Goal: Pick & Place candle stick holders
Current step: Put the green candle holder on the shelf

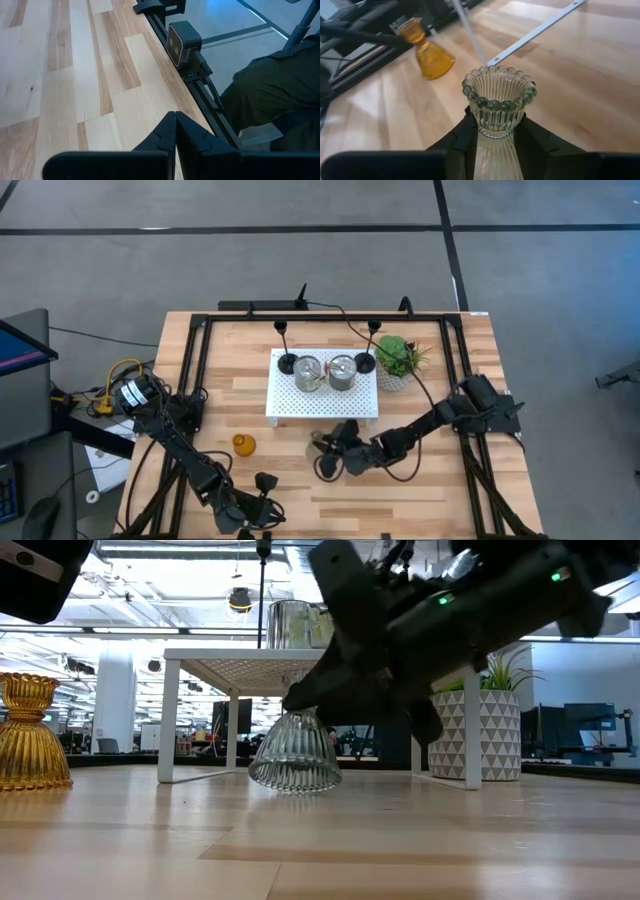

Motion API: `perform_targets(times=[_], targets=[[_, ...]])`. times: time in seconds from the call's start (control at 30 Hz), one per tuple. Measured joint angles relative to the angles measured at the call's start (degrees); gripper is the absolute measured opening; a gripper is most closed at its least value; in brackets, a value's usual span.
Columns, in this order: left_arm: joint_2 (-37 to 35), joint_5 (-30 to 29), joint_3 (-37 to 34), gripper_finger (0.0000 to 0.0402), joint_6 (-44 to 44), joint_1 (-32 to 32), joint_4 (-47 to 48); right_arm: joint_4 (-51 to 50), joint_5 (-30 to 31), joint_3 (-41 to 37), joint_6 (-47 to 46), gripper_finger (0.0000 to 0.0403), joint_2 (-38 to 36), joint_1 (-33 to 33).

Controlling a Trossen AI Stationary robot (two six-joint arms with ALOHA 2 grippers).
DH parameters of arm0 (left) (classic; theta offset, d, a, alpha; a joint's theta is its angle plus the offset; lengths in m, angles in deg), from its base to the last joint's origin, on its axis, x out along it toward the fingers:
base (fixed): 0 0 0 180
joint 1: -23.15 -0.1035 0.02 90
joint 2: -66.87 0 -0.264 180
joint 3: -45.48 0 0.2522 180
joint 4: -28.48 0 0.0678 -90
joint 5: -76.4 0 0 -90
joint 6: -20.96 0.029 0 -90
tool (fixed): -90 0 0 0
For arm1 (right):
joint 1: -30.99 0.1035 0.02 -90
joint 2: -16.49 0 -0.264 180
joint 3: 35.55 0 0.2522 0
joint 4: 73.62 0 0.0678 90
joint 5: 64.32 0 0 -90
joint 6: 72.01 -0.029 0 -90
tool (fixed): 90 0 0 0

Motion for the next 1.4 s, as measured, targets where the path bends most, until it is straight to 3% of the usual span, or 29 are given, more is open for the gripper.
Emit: perform_targets(times=[0.53,1.0,1.2,1.4], targets=[[0.00,0.00,0.00,0.0005,0.00,0.00,0.00,-2.70,2.74,2.87,-5.18,0.0089,-0.17,9.38],[0.00,0.39,0.00,0.0005,0.00,0.11,-0.02,-45.51,12.96,22.75,-4.19,0.0088,-6.38,11.39],[0.00,0.42,0.01,0.0005,-0.02,0.13,-0.01,-55.41,19.32,23.76,-2.40,0.0088,-12.64,11.72],[0.00,0.42,0.02,0.0005,-0.02,0.13,0.00,-67.92,26.00,23.76,-8.02,0.0087,-16.85,11.58]])
